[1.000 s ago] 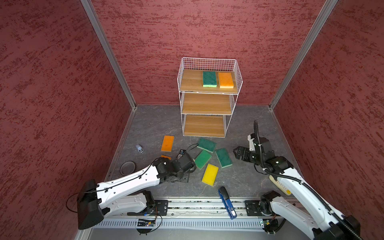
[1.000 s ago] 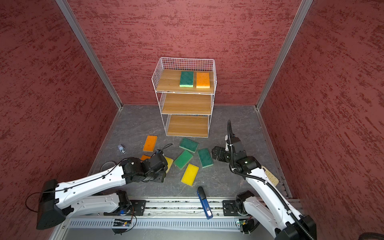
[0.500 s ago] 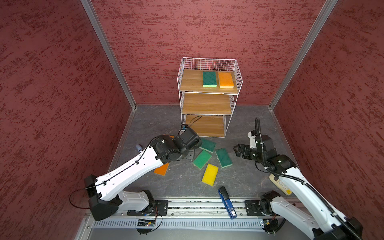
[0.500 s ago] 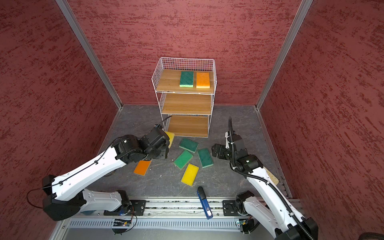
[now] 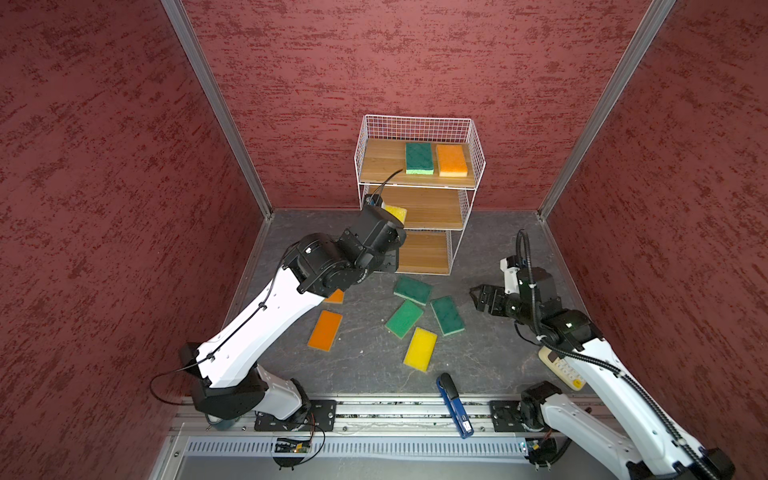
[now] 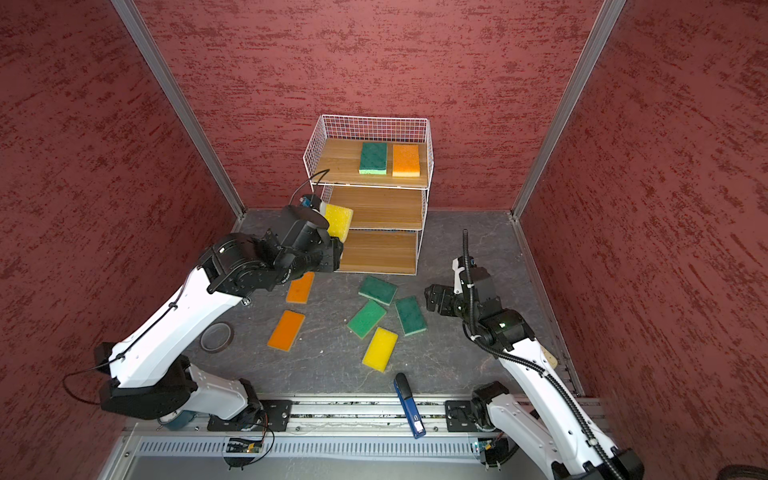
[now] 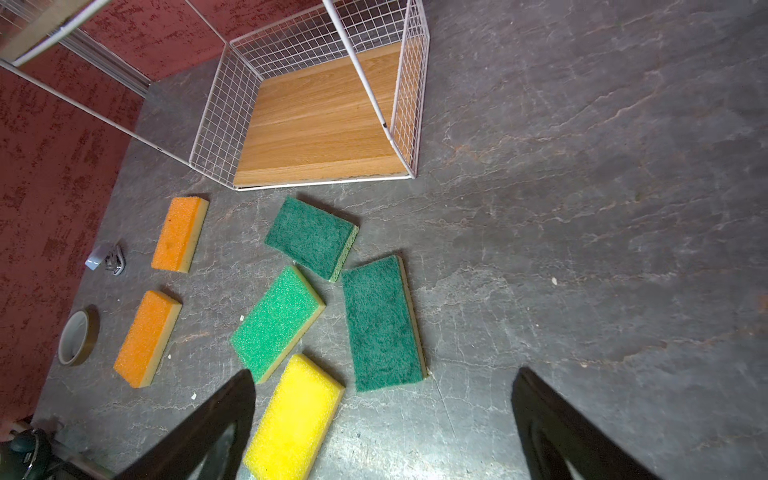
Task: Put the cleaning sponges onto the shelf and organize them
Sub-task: 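Raise the yellow sponge with the left gripper up to the top shelf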
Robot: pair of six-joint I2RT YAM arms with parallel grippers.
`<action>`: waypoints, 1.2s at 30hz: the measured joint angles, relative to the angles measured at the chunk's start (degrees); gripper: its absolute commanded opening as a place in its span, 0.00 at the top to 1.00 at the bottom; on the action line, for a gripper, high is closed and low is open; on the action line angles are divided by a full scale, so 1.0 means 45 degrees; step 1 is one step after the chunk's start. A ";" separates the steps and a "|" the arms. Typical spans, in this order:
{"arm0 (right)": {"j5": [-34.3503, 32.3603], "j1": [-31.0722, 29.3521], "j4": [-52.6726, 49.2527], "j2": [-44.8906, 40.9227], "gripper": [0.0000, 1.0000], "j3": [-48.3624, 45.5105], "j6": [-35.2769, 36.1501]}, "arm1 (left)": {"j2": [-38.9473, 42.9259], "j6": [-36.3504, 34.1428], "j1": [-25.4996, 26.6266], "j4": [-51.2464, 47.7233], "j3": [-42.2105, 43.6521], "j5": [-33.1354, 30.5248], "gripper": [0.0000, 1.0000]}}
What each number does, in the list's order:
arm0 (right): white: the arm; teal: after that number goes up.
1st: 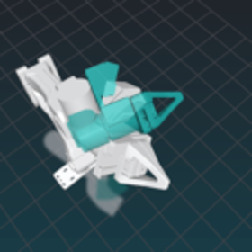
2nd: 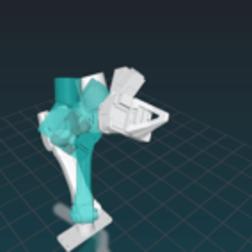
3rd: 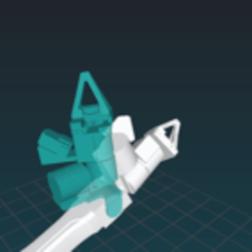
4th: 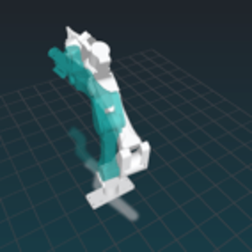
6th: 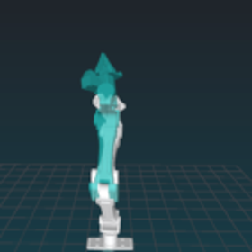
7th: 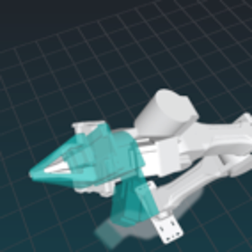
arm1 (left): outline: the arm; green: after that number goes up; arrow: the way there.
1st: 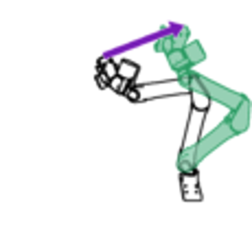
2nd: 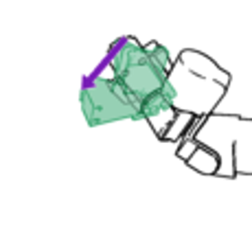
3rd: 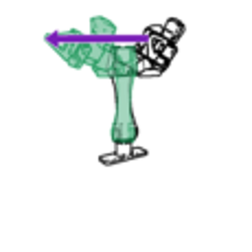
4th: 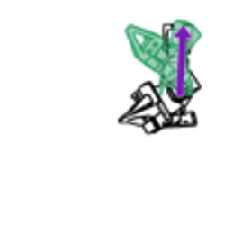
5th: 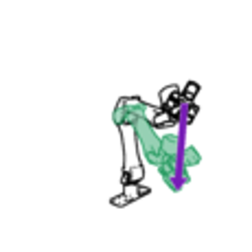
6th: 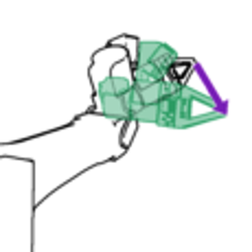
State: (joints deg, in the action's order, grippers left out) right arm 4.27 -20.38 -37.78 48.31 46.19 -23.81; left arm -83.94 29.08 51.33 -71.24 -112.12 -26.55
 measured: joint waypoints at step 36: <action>-0.0015 0.0000 -0.0573 0.0971 0.03 0.0709 0.0369 | -0.3653 -0.2875 -0.3342 0.3643 -0.4415 0.0364 0.43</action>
State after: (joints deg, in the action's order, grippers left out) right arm 4.21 -20.38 -40.36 52.69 49.39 -22.15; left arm -100.38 16.14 36.29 -54.85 -131.98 -24.91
